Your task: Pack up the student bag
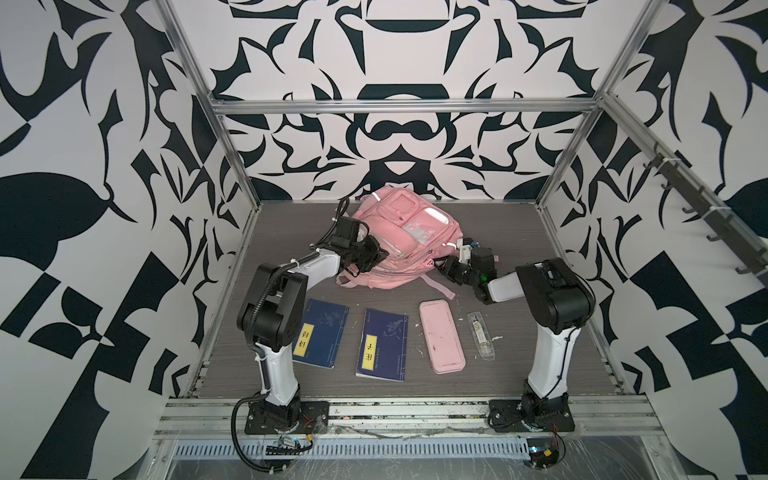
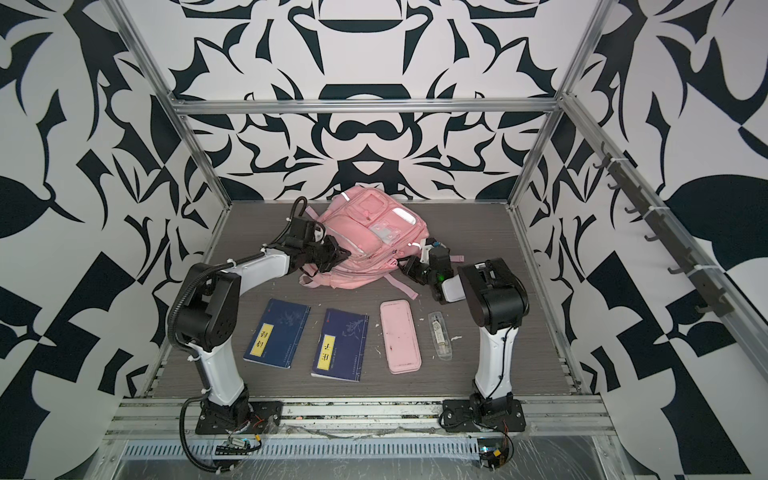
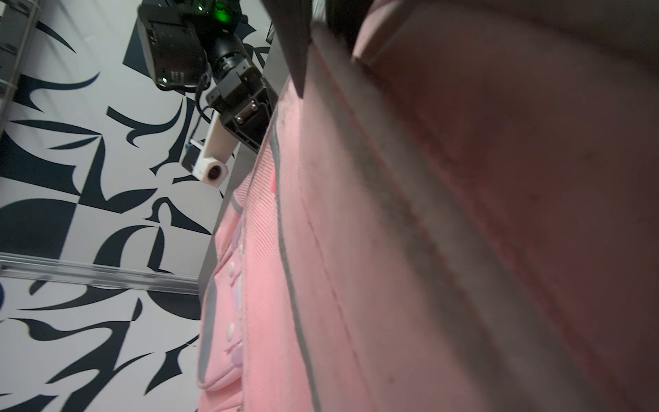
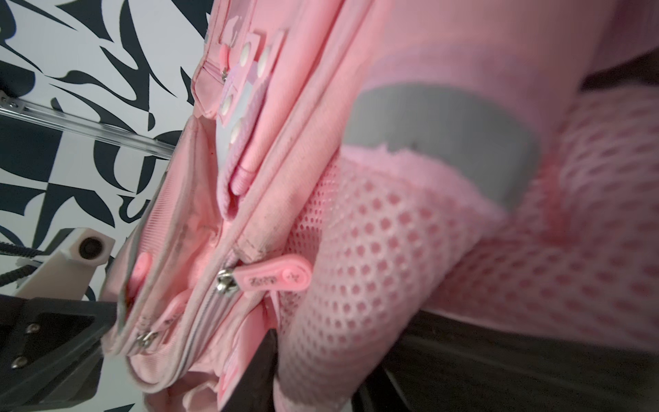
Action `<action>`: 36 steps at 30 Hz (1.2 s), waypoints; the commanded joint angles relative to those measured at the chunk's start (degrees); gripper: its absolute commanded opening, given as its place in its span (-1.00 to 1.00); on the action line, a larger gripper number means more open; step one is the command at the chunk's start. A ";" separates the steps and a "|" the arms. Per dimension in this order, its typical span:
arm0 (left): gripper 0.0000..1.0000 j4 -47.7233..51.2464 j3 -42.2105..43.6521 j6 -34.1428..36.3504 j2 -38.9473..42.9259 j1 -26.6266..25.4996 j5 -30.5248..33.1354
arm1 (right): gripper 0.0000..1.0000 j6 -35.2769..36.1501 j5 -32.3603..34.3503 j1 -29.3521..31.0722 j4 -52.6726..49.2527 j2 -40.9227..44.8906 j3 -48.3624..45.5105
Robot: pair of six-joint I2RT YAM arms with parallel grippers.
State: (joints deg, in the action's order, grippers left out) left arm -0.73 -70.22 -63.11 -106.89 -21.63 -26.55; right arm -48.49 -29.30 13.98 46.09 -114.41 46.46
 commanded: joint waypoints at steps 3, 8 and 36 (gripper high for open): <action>-1.00 -0.58 -4.64 2.35 7.53 1.18 -2.43 | 0.03 4.00 -0.59 0.44 1.49 6.32 -2.30; -1.00 0.47 -5.99 3.31 8.85 2.12 -4.06 | 0.13 8.94 1.88 0.68 0.24 10.95 -4.81; -1.00 8.64 -14.58 8.19 8.43 2.29 -6.29 | -0.06 22.80 -0.65 4.25 1.38 12.51 -5.64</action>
State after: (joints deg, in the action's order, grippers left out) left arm 11.90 -81.52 -56.49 -101.21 -19.55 -30.74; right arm -27.64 -29.36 18.11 45.50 -102.19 38.65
